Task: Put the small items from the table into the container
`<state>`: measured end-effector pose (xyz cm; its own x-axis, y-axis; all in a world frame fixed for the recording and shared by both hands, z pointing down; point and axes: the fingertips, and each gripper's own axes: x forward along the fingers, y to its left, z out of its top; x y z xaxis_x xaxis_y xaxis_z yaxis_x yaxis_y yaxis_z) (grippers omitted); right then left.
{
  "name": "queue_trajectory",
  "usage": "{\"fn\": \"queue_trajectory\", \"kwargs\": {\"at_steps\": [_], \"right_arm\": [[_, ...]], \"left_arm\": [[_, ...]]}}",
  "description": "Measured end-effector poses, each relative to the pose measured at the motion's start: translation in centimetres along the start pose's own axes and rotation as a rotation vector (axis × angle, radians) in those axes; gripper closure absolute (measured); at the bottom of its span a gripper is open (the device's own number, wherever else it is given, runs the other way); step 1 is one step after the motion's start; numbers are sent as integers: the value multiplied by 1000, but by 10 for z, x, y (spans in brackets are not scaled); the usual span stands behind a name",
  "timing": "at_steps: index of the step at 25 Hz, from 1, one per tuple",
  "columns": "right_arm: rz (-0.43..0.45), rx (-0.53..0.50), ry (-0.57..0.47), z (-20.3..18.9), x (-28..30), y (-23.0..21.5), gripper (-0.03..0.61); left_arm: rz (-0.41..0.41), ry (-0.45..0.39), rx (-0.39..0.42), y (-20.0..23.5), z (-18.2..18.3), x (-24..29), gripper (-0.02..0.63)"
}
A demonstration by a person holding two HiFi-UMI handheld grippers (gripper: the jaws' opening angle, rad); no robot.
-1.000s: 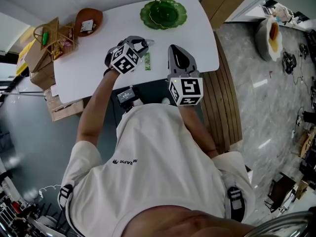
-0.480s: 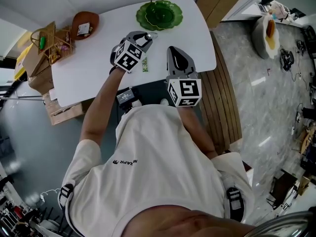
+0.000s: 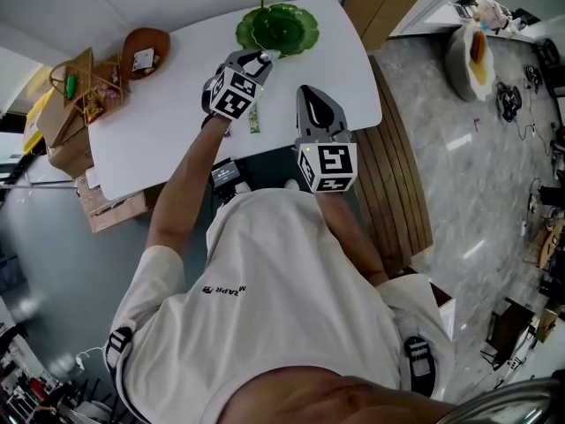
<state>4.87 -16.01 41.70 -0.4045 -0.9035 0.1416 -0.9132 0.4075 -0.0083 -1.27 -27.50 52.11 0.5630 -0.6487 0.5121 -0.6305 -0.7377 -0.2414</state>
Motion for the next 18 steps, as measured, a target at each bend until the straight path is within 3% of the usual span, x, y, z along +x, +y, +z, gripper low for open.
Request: {"fn": "queue_trajectory", "kwargs": {"at_steps": [13,18], "right_arm": [[-13,-9,5,-1,3,-10,572],[-16,-14,6,0,3,-13,572]], "left_arm": [[103,-56,-140,26,4,29,479],[129,-50,-154,33,-3,41,479]]}}
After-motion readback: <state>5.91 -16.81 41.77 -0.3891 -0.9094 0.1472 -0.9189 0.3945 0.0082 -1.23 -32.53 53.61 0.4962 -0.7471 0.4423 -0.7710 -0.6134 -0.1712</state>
